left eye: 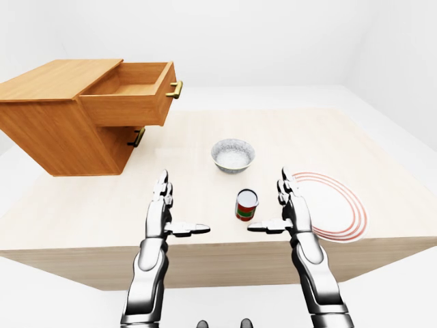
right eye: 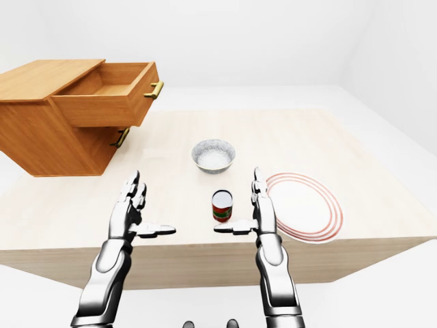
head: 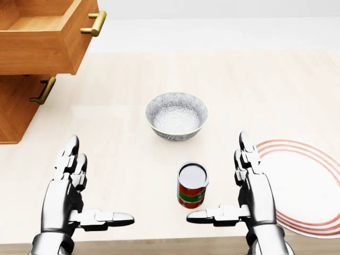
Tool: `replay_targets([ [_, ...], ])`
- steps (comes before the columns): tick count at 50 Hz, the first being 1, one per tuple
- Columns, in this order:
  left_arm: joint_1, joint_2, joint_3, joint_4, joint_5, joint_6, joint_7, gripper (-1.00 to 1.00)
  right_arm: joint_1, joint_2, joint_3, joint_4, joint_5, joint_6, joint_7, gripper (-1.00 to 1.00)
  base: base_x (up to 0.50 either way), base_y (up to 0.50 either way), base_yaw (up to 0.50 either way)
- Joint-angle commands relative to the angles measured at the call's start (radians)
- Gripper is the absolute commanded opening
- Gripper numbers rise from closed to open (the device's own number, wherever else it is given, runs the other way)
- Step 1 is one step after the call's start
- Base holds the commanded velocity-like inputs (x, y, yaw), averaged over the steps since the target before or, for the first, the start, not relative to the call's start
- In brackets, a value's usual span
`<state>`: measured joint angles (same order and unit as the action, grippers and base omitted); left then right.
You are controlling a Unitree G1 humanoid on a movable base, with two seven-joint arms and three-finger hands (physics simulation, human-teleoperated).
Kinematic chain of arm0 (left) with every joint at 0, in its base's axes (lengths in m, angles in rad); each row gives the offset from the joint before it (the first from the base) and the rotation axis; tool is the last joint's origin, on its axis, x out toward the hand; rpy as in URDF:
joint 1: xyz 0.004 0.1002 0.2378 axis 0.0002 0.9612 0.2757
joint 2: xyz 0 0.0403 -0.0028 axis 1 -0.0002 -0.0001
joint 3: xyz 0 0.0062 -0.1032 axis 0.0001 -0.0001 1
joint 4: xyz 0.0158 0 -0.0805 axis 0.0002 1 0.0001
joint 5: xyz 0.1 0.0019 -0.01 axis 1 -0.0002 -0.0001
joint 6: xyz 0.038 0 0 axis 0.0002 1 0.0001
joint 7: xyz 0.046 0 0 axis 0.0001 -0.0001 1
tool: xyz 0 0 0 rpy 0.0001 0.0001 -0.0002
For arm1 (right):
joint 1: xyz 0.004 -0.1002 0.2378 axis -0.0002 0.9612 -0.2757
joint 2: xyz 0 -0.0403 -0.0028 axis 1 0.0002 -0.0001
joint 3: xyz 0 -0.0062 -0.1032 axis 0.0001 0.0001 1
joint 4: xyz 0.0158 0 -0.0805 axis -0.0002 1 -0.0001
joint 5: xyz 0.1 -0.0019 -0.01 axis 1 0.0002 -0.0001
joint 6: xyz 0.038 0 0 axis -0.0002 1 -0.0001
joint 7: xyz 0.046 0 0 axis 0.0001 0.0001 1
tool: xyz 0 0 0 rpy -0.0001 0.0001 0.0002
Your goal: Put the ketchup in the top drawer of the cabinet.
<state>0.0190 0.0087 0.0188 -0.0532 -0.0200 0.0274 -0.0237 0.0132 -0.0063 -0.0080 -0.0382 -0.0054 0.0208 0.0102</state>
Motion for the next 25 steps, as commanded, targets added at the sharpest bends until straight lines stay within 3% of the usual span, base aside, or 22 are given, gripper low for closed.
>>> replay_targets([
  [1,0.092,0.011,0.028,-0.228,-0.050,0.060,-0.066,1.00,0.048,-0.006,0.002,-0.131,-0.035,0.065,0.015,1.00,0.00,0.00,0.00],
  [14,0.283,-0.010,0.032,-0.600,-0.084,0.060,-0.128,1.00,0.193,-0.004,0.070,-0.485,-0.127,0.067,0.023,1.00,0.00,0.00,0.00],
  [25,0.417,-0.049,0.074,-0.825,-0.127,0.060,-0.208,1.00,0.270,-0.004,0.045,-0.669,-0.170,0.067,0.034,1.00,0.00,0.00,0.00],
])
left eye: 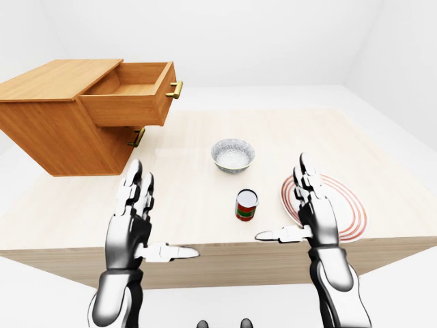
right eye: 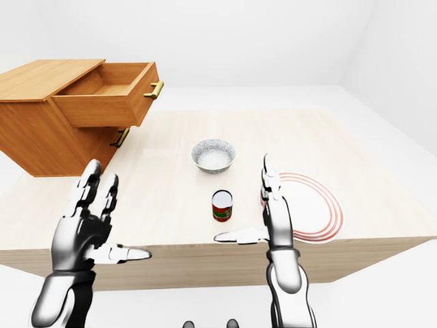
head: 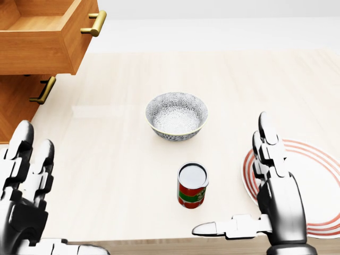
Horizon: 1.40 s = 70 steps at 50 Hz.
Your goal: Put the ketchup in the top drawer of the cabinet.
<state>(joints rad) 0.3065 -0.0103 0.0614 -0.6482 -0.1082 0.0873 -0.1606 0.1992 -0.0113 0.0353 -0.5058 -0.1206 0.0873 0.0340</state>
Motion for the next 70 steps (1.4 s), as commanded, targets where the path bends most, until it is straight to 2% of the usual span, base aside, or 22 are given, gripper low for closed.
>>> replay_targets([
  [1,0.144,-0.035,0.038,-0.253,-0.047,0.000,-0.080,1.00,0.095,0.002,0.004,-0.221,-0.065,0.000,0.008,1.00,0.00,0.00,0.00],
  [10,0.157,-0.070,0.092,-0.315,-0.079,0.000,-0.125,1.00,0.183,-0.001,0.048,-0.419,-0.111,0.000,0.016,1.00,0.00,0.00,0.00],
  [13,0.153,-0.083,0.138,-0.353,-0.111,0.000,-0.141,1.00,0.204,-0.004,0.046,-0.466,-0.111,0.000,0.018,1.00,0.00,0.00,0.00],
  [18,0.134,-0.110,0.198,-0.380,-0.140,0.000,-0.171,1.00,0.215,-0.001,0.041,-0.490,-0.107,0.000,0.024,1.00,0.00,0.00,0.00],
  [26,0.122,-0.125,0.256,-0.399,-0.179,0.000,-0.192,1.00,0.232,-0.011,0.055,-0.507,-0.113,0.000,0.032,1.00,0.17,0.00,0.00],
  [29,0.117,-0.113,0.255,-0.399,-0.185,0.000,-0.177,1.00,0.238,-0.013,0.061,-0.506,-0.114,0.000,0.036,1.00,0.50,0.00,0.00],
  [35,0.112,-0.118,0.262,-0.399,-0.184,0.000,-0.181,1.00,0.239,-0.014,0.056,-0.497,-0.109,0.000,0.041,1.00,0.50,0.00,0.00],
  [44,0.148,-0.077,0.253,-0.399,-0.228,0.000,-0.145,1.00,0.241,-0.012,0.055,-0.489,-0.111,0.000,0.045,1.00,0.50,0.00,0.00],
  [53,0.147,-0.089,0.246,-0.399,-0.210,0.000,-0.156,1.00,0.236,-0.020,0.078,-0.480,-0.127,0.000,0.034,1.00,0.50,0.00,0.00],
  [65,0.149,-0.082,0.247,-0.399,-0.218,0.000,-0.149,1.00,0.232,-0.010,0.055,-0.477,-0.115,0.000,0.039,1.00,0.50,0.00,0.00],
  [70,0.148,-0.080,0.245,-0.399,-0.217,0.000,-0.146,1.00,0.230,-0.007,0.046,-0.493,-0.107,0.000,0.037,1.00,0.06,0.00,0.00],
])
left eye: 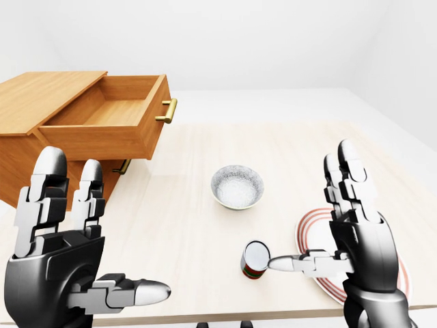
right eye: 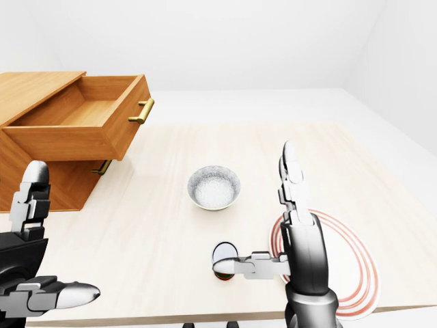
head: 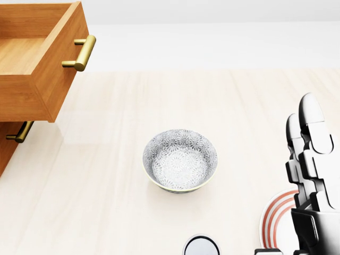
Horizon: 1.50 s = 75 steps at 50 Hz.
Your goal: Put the ketchup in the top drawer of the cabinet.
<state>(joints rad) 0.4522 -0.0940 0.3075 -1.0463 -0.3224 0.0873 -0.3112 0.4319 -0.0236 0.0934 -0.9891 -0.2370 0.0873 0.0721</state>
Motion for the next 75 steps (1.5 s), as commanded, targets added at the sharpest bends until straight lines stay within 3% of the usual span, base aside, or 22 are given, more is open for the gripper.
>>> replay_targets([
  [1,0.002,0.005,-0.001,-0.001,-0.004,0.000,0.006,1.00,-0.002,0.005,-0.015,-0.011,0.008,0.000,0.000,1.00,0.00,0.00,0.00],
  [8,0.009,0.009,-0.005,-0.001,-0.008,0.000,0.008,1.00,0.003,-0.006,0.013,-0.004,-0.073,0.000,-0.002,1.00,0.00,0.19,0.00],
  [22,-0.007,0.021,0.022,-0.001,-0.035,0.000,0.019,1.00,-0.004,-0.006,0.014,0.010,-0.074,0.000,-0.001,1.00,0.00,0.50,0.00],
  [32,0.003,0.005,0.010,-0.001,-0.014,0.000,0.000,1.00,0.001,-0.004,0.009,0.018,-0.073,0.000,0.002,1.00,0.00,0.50,0.00],
  [45,0.010,0.023,0.006,-0.001,-0.028,0.000,0.013,1.00,-0.005,-0.002,0.007,0.023,-0.077,0.000,0.005,1.00,0.00,0.50,0.00],
  [59,0.009,0.017,0.005,-0.001,-0.021,0.000,0.007,1.00,-0.011,0.005,-0.012,0.042,-0.060,0.000,0.008,1.00,0.00,0.50,0.00],
  [60,0.009,0.017,0.006,-0.001,-0.022,0.000,0.007,1.00,-0.018,0.022,-0.031,0.037,-0.010,0.000,0.014,1.00,0.00,0.00,0.00],
  [75,0.008,0.010,0.000,-0.001,-0.011,0.000,-0.001,1.00,-0.010,0.033,-0.067,0.029,0.050,0.000,0.038,1.00,0.17,0.00,0.00],
])
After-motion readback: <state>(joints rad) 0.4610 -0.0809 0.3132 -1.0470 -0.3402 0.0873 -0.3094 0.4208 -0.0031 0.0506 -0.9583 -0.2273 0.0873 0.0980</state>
